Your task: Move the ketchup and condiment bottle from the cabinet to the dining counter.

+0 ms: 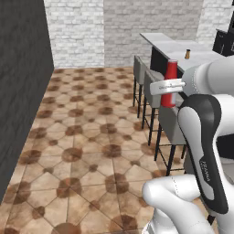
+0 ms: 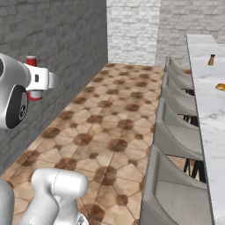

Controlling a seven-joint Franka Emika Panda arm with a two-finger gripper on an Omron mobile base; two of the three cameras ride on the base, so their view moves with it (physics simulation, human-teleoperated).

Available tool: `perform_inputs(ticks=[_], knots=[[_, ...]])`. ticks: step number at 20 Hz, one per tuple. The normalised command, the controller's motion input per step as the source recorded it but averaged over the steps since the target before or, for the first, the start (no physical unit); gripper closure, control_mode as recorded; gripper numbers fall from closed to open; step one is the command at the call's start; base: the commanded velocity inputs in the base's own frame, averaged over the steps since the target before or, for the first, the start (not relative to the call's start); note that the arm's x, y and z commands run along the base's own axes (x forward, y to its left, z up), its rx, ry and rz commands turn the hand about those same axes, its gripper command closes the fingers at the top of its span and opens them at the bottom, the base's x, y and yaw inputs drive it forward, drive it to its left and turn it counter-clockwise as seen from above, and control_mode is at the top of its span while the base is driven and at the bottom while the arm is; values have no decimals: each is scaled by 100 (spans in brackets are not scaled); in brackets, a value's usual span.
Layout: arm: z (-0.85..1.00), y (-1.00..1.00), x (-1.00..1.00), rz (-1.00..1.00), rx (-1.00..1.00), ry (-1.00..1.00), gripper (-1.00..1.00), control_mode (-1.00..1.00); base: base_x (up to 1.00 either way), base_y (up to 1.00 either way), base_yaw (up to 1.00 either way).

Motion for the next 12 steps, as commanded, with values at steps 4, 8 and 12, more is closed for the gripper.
perform_inputs(ticks=[4,8,12], knots=[[0,0,0,0,0,0,100,100,69,26,-29],[0,0,0,0,0,0,100,100,67,26,-31],[0,0,0,0,0,0,100,100,64,27,-38]])
